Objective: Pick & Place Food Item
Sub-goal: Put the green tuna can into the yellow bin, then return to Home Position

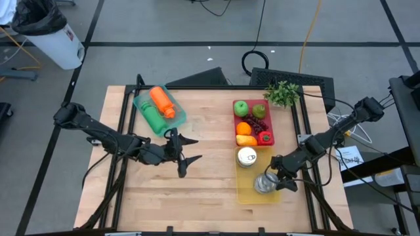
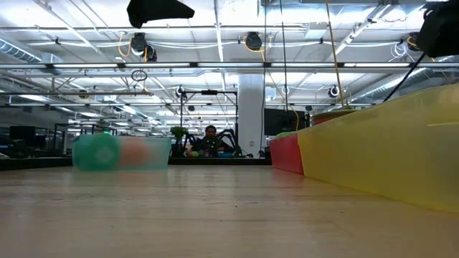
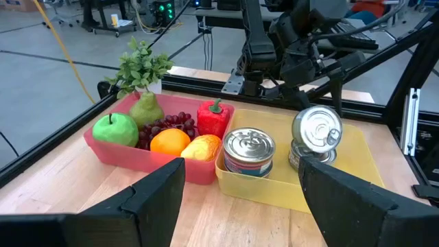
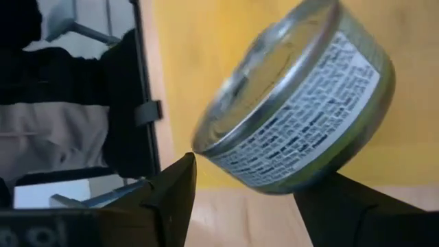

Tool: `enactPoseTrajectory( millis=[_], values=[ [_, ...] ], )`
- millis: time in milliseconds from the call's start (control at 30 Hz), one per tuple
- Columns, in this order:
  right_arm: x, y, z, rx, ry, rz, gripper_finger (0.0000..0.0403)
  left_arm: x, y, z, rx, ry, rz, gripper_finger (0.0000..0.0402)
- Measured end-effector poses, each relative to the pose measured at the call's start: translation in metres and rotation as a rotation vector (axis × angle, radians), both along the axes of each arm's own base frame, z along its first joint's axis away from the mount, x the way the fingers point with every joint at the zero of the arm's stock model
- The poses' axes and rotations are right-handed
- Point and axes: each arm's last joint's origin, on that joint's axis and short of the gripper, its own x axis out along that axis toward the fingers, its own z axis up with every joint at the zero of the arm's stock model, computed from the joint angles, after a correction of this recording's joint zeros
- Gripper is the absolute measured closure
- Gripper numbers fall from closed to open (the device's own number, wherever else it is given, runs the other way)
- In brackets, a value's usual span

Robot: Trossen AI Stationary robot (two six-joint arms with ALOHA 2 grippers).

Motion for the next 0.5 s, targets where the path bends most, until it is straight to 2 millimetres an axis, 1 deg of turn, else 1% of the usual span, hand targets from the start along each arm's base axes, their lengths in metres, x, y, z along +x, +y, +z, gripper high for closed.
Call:
enactPoseTrajectory(
  millis=[300, 500],
  values=[
    [-0.004, -0.004, -0.002, -0.037, 0.040, -0.011, 0.0195, 0.000, 0.000, 0.000, -0.002, 0.000, 0.000, 0.0107],
    [-0.013, -0.014, -0.005, -0.017, 0.181, -0.032, 0.0195, 0.000, 0.000, 0.000, -0.002, -0.001, 0.001, 0.0107]
  ],
)
